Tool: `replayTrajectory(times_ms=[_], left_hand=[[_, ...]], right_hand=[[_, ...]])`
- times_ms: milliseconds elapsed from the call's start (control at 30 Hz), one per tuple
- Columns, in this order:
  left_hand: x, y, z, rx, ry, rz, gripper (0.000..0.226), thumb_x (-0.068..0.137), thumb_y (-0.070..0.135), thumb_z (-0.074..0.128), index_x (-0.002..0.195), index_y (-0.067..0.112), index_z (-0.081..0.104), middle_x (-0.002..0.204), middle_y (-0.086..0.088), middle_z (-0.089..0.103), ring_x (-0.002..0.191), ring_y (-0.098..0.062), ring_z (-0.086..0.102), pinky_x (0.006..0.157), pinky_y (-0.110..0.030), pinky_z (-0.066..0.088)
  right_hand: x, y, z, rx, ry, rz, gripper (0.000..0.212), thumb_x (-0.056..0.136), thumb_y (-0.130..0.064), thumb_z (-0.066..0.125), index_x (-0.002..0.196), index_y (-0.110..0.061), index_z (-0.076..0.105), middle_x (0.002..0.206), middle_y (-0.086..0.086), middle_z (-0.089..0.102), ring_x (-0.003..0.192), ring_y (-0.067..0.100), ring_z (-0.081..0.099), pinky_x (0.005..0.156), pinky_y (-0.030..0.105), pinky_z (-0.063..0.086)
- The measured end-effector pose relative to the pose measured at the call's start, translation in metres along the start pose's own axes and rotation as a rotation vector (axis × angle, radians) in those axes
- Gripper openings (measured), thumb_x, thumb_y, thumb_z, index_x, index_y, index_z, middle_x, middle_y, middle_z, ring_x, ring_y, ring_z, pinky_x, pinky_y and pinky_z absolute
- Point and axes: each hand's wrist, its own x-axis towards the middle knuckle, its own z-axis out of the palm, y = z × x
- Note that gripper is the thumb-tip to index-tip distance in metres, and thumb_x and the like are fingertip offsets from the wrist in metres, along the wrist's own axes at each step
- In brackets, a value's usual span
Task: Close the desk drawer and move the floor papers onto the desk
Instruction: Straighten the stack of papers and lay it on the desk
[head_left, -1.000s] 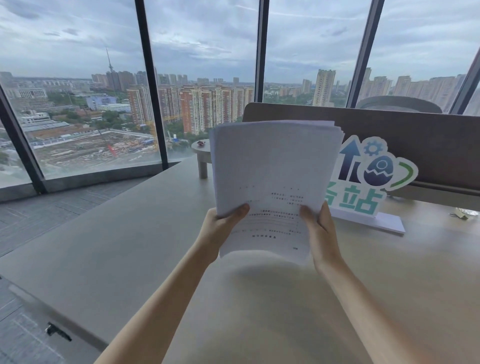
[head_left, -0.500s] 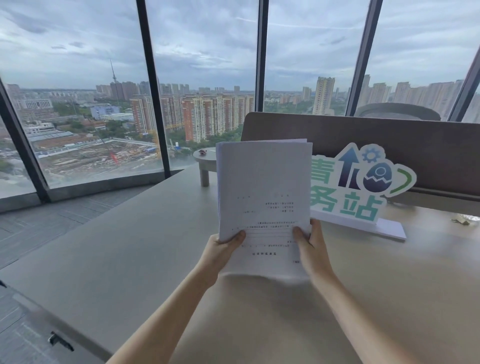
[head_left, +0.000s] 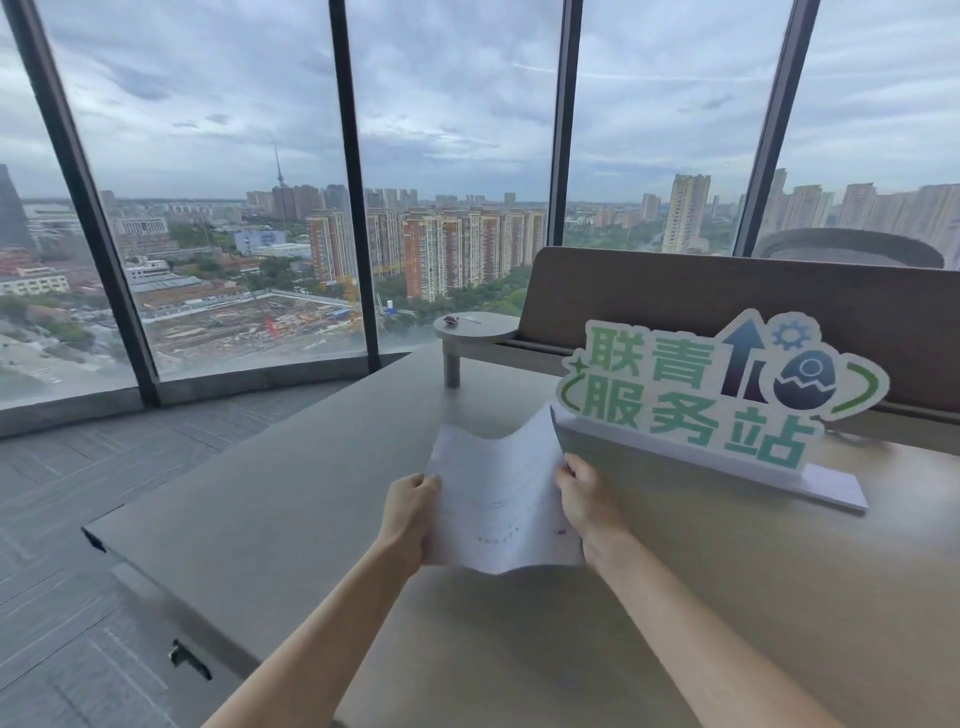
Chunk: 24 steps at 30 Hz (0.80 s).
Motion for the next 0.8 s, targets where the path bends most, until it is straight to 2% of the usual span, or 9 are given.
replayTrajectory(times_ms=[67, 200, 367, 433, 467, 533, 600, 667, 800], left_hand=[[0.009, -0.006, -0.012, 0.069, 0.033, -0.005, 0.018, 0.077, 0.025, 0.048, 0.078, 0.011, 0.059, 0.074, -0.012, 0.055, 0.068, -0.021, 0.052, 0.064, -0.033, 0.039], [0.025, -0.009, -0.036, 0.187, 0.115, -0.056, 0.02, 0.083, 0.025, 0.049, 0.071, 0.01, 0.056, 0.073, -0.01, 0.056, 0.068, -0.023, 0.055, 0.064, -0.032, 0.041], [0.041, 0.001, -0.049, 0.372, 0.156, -0.046, 0.022, 0.077, 0.007, 0.045, 0.058, 0.016, 0.036, 0.059, -0.003, 0.037, 0.06, -0.021, 0.038, 0.059, -0.032, 0.028], [0.051, 0.003, -0.053, 0.447, 0.16, -0.043, 0.018, 0.072, 0.005, 0.045, 0.059, 0.015, 0.04, 0.059, -0.002, 0.038, 0.059, -0.02, 0.038, 0.057, -0.03, 0.027], [0.057, 0.005, -0.056, 0.462, 0.163, -0.03, 0.011, 0.071, 0.007, 0.045, 0.063, 0.014, 0.049, 0.062, -0.003, 0.045, 0.062, -0.022, 0.044, 0.057, -0.03, 0.032], [0.073, 0.006, -0.061, 0.466, 0.158, -0.006, 0.022, 0.075, 0.007, 0.047, 0.089, 0.011, 0.062, 0.081, -0.006, 0.058, 0.08, -0.026, 0.057, 0.068, -0.031, 0.042], [0.089, 0.009, -0.065, 0.486, 0.158, 0.007, 0.032, 0.081, 0.003, 0.047, 0.109, 0.008, 0.06, 0.098, -0.01, 0.061, 0.095, -0.03, 0.059, 0.078, -0.032, 0.046], [0.104, 0.013, -0.068, 0.516, 0.156, 0.018, 0.035, 0.082, 0.002, 0.046, 0.114, 0.004, 0.06, 0.104, -0.013, 0.063, 0.102, -0.032, 0.061, 0.084, -0.034, 0.048], [0.139, 0.017, -0.076, 0.547, 0.149, 0.028, 0.034, 0.081, -0.002, 0.045, 0.11, 0.0, 0.065, 0.106, -0.018, 0.068, 0.102, -0.034, 0.064, 0.087, -0.037, 0.051]], right_hand=[[0.006, 0.001, 0.013, -0.048, -0.012, 0.037, 0.017, 0.094, -0.007, 0.038, 0.082, -0.014, 0.047, 0.073, 0.013, 0.04, 0.065, 0.021, 0.036, 0.06, 0.03, 0.025], [0.028, 0.017, 0.035, -0.093, -0.008, 0.109, 0.014, 0.09, -0.011, 0.042, 0.079, -0.016, 0.049, 0.075, 0.011, 0.049, 0.069, 0.022, 0.047, 0.063, 0.032, 0.035], [0.05, 0.02, 0.056, -0.14, -0.05, 0.15, 0.015, 0.08, -0.012, 0.047, 0.066, -0.015, 0.043, 0.071, 0.012, 0.048, 0.068, 0.022, 0.046, 0.062, 0.033, 0.029], [0.053, 0.012, 0.059, -0.182, -0.041, 0.177, 0.021, 0.079, -0.008, 0.047, 0.06, -0.015, 0.041, 0.065, 0.01, 0.046, 0.065, 0.021, 0.041, 0.058, 0.032, 0.026], [0.057, 0.009, 0.06, -0.199, -0.038, 0.186, 0.024, 0.078, -0.006, 0.047, 0.058, -0.016, 0.04, 0.062, 0.009, 0.045, 0.063, 0.021, 0.039, 0.056, 0.032, 0.024], [0.071, 0.01, 0.065, -0.24, -0.05, 0.186, 0.026, 0.074, -0.003, 0.048, 0.054, -0.015, 0.038, 0.059, 0.01, 0.044, 0.063, 0.022, 0.04, 0.055, 0.032, 0.026], [0.089, 0.015, 0.072, -0.271, -0.064, 0.153, 0.014, 0.069, -0.004, 0.049, 0.058, -0.012, 0.046, 0.063, 0.012, 0.057, 0.063, 0.025, 0.049, 0.052, 0.038, 0.038], [0.101, 0.013, 0.08, -0.266, -0.073, 0.123, 0.018, 0.071, -0.003, 0.049, 0.079, -0.017, 0.057, 0.081, 0.012, 0.07, 0.072, 0.03, 0.065, 0.052, 0.039, 0.052], [0.117, 0.0, 0.096, -0.288, -0.109, 0.083, 0.023, 0.078, 0.0, 0.053, 0.088, -0.017, 0.065, 0.083, 0.007, 0.071, 0.067, 0.026, 0.066, 0.043, 0.025, 0.049]])
